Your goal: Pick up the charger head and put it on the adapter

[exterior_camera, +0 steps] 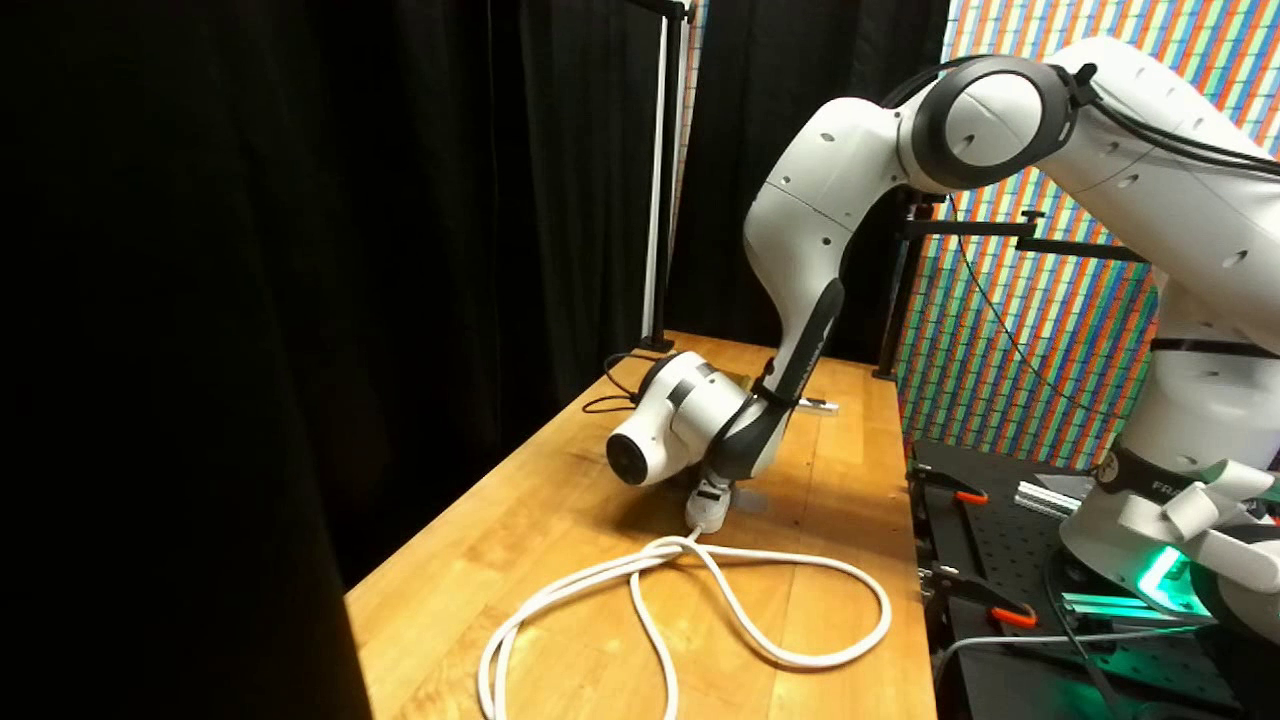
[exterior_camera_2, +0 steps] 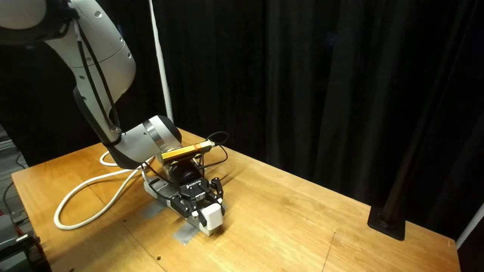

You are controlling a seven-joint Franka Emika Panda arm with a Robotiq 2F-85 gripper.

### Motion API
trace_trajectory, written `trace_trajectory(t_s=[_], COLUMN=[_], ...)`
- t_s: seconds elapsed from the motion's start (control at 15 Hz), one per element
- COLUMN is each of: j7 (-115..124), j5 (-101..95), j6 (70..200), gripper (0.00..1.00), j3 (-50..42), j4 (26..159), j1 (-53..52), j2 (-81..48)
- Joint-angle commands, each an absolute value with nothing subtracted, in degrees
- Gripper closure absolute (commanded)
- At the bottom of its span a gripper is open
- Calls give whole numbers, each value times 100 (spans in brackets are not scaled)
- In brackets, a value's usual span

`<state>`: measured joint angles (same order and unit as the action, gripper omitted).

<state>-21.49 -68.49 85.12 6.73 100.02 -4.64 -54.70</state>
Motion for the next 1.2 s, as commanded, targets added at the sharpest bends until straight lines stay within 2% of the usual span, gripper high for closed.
trace_trajectory(t_s=[0.0, 0.67, 1.13], j7=[-2129, -2368, -3314], j5=[-6684, -5698, -4598], j6=[8472, 8602, 9593], gripper=[77, 77, 77], j3=[746, 857, 1130], j4=[10081, 10106, 10379], j1=[-473, -159, 156], j2=[-5269, -4441, -3919])
